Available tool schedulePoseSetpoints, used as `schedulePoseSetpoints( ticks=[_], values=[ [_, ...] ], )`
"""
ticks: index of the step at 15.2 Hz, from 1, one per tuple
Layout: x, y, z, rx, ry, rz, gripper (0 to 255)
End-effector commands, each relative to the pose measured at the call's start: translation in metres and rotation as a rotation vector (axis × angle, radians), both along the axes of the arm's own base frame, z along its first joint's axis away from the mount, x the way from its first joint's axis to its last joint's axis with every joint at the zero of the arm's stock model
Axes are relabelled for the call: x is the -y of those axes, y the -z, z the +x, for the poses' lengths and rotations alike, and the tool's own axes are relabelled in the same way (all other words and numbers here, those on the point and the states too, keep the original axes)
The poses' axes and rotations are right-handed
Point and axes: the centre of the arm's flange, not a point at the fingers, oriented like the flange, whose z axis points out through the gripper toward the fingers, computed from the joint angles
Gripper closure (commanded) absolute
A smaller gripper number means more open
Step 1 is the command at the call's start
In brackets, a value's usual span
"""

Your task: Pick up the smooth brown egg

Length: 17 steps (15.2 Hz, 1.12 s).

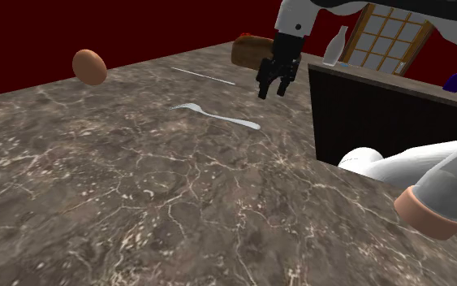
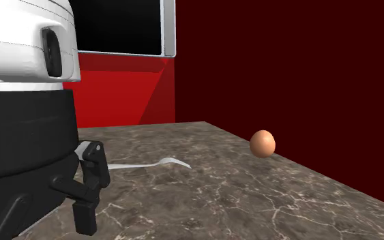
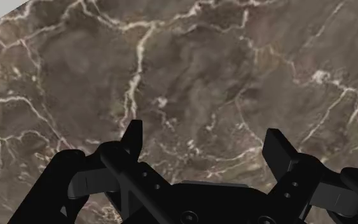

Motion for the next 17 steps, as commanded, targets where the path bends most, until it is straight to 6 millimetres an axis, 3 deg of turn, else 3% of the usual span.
schedulePoseSetpoints(
  ticks=[1,17],
  values=[
    [0.000,0.000,0.000,0.000,0.000,0.000,0],
    [-0.160,-0.009,0.106,0.099,0.087,0.077,0]
  ],
)
